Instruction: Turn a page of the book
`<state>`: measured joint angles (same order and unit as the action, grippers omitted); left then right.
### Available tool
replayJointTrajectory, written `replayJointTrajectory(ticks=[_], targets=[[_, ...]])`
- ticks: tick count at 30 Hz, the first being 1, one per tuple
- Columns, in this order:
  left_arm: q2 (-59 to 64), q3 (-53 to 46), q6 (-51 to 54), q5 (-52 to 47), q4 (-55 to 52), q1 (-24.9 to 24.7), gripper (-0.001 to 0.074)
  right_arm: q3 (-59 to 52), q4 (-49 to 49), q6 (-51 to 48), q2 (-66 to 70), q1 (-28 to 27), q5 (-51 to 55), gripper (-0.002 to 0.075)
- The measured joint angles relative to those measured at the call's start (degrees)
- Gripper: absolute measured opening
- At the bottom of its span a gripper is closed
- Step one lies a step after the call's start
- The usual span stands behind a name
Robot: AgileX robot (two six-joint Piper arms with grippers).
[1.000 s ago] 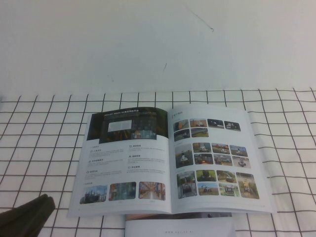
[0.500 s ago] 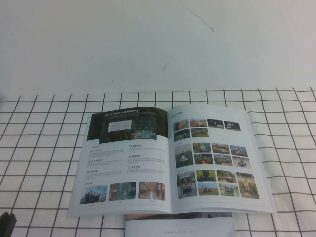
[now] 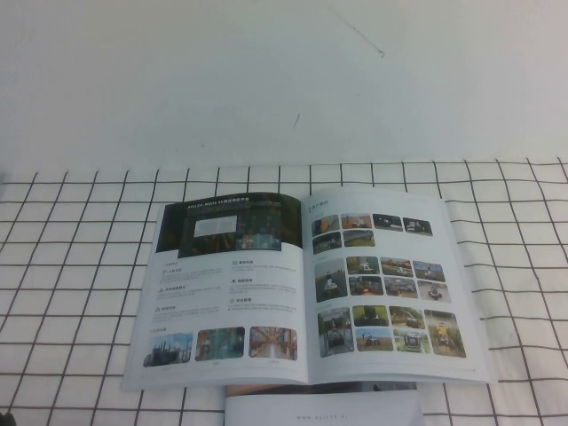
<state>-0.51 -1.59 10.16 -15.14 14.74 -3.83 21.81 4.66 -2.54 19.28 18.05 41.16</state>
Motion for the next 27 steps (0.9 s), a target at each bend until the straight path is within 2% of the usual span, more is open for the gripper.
replayJointTrajectory(ticks=[3, 17, 27], targets=[[0.0, 0.0, -4.4, -2.8, -3.1, 0.2, -0.0003, 0.0, 0.0, 0.0, 0.0, 0.0, 0.0, 0.0001], [0.0, 0.1, -2.1, -3.1, -4.0, -0.5, -0.0003, 0.0, 0.0, 0.0, 0.0, 0.0, 0.0, 0.0001], [-0.1, 0.1, -9.7, -3.2, -4.5, -0.9, -0.0003, 0.0, -0.1, 0.0, 0.0, 0.0, 0.0, 0.0001]])
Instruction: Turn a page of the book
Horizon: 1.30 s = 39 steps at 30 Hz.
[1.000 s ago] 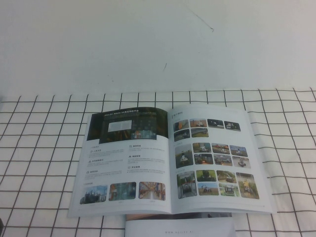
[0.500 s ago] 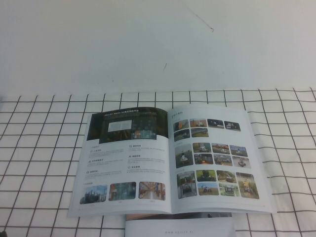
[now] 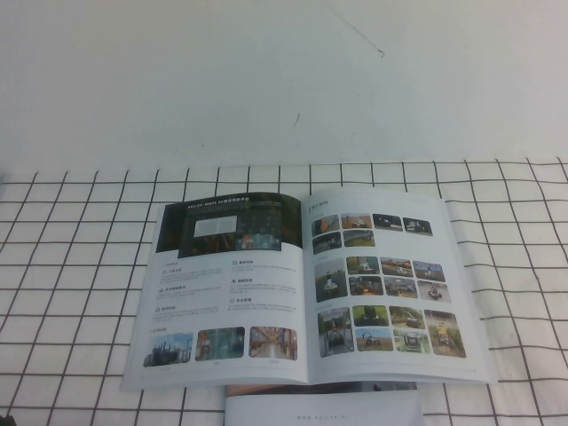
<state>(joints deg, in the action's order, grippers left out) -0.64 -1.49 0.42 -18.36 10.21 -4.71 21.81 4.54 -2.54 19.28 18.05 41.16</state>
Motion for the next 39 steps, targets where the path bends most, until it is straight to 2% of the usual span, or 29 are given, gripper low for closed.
replayJointTrajectory(ticks=[35, 39], targets=[[0.0, 0.1, 0.2, -0.4, -0.4, 0.0, -0.0002, 0.0, 0.0, -0.4, 0.0, 0.0, 0.0, 0.0001], [0.0, 0.1, 0.0, -0.4, -0.4, 0.0, -0.0002, -0.7, 0.2, -2.3, -0.3, -4.1, -2.3, 0.0001]])
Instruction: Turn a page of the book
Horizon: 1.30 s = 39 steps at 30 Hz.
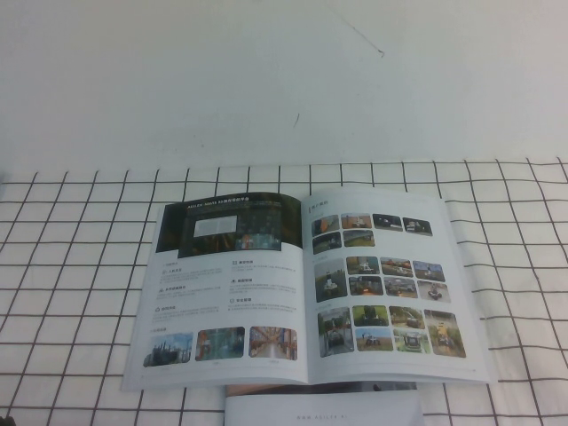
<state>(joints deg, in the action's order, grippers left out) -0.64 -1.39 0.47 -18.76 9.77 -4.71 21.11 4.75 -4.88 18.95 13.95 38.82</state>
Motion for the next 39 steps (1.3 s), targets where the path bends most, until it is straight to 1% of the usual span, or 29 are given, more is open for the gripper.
replayJointTrajectory(ticks=[2, 6, 9, 14, 22, 30, 39], targets=[[0.0, 0.0, 0.0, 0.0, 0.0, 0.0, -0.0002, -1.9, 0.1, -0.3, -1.1, -3.4, -4.0, 0.0001], [0.0, 0.0, 0.0, 0.0, 0.0, 0.0, -0.0002, -8.3, 1.6, -0.7, -5.5, -8.0, -14.1, 0.0001], [0.0, 0.0, 0.0, -0.2, 0.0, 0.0, -0.0002, -14.1, 2.0, -0.7, -10.9, -9.9, -20.4, 0.0001], [0.0, 0.0, 0.0, -0.3, 0.0, 0.0, -0.0002, -21.9, 2.1, -0.7, -18.7, -11.8, -26.1, 0.0001], [0.0, 0.0, 0.0, -0.3, 0.0, 0.0, -0.0002, -22.7, 2.1, -0.7, -19.7, -12.8, -17.4, 0.0001], [0.0, 0.0, 0.0, -0.3, 0.0, 0.0, -0.0002, -22.7, 2.1, -0.2, -19.7, -17.7, -17.3, 0.0001], [0.0, 0.0, 0.0, -0.3, 0.0, 0.0, -0.0002, -22.7, 2.1, -0.1, -19.7, -18.1, -17.3, 0.0001]])
